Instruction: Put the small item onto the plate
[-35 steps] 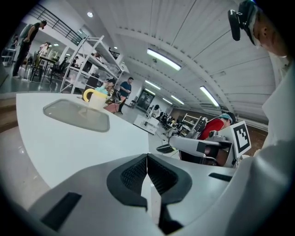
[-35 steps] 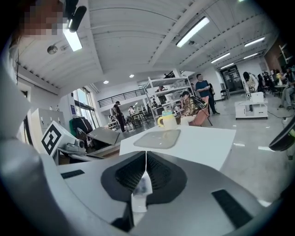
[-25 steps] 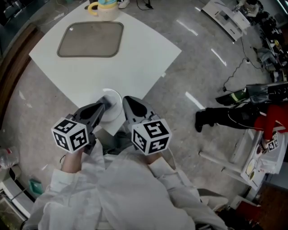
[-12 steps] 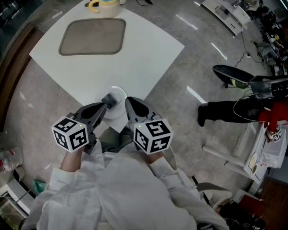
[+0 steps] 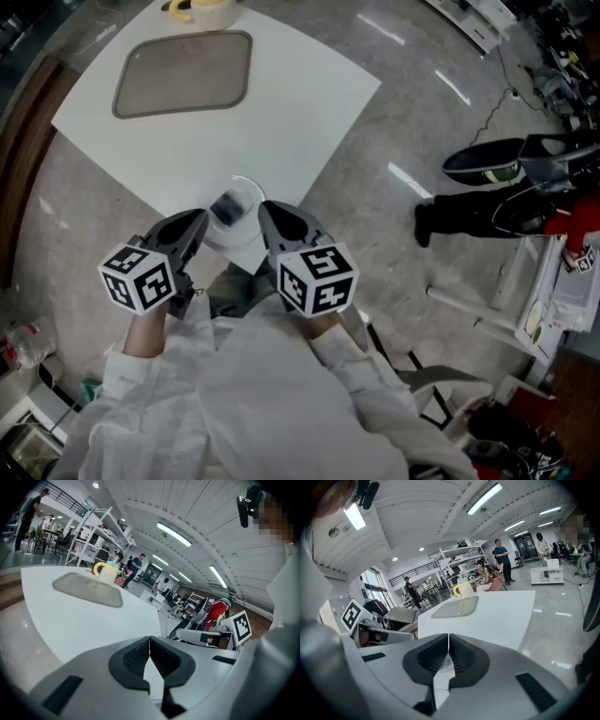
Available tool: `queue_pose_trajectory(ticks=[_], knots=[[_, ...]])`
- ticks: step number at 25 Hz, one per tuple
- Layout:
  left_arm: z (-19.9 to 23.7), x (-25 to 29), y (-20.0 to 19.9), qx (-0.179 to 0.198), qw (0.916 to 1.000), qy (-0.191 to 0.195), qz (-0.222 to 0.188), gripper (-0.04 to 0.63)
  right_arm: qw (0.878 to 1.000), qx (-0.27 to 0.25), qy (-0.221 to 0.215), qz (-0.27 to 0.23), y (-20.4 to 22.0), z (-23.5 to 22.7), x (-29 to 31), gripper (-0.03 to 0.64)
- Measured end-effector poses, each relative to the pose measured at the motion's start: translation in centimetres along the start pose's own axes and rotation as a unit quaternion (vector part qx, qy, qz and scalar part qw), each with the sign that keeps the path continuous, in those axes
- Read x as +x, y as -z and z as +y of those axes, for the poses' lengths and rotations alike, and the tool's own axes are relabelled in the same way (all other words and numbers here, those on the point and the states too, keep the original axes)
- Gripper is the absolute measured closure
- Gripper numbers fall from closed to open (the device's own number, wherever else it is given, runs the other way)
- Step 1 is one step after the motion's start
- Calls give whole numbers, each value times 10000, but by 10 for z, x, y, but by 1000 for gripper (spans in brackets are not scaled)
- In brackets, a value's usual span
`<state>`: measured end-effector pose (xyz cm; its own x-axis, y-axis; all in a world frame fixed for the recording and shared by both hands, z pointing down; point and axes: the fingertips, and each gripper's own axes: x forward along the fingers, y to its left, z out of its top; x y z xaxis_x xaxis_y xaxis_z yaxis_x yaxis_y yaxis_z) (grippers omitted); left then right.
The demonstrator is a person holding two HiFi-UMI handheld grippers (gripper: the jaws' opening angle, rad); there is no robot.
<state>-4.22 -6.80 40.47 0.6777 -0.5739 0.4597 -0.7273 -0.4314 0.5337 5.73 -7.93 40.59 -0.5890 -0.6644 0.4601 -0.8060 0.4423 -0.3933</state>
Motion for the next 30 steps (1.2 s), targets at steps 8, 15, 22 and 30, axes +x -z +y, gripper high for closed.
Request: queue_pose_trajectory(ticks=[8, 15, 22, 30], knots=[[39, -4, 10, -418, 9981, -459, 33, 584, 9993, 289, 152, 201, 15, -13, 7, 600], [53, -2, 28, -630, 9953, -686, 253, 583, 9978, 365, 271, 486, 31, -23, 9, 599], [60, 2, 42, -781, 9932, -758, 424, 583, 9960, 509, 260, 683, 46, -26, 9, 598], [64, 12, 56, -938, 9902, -807, 649, 580, 9944, 519, 262, 881, 59, -34, 11, 598]])
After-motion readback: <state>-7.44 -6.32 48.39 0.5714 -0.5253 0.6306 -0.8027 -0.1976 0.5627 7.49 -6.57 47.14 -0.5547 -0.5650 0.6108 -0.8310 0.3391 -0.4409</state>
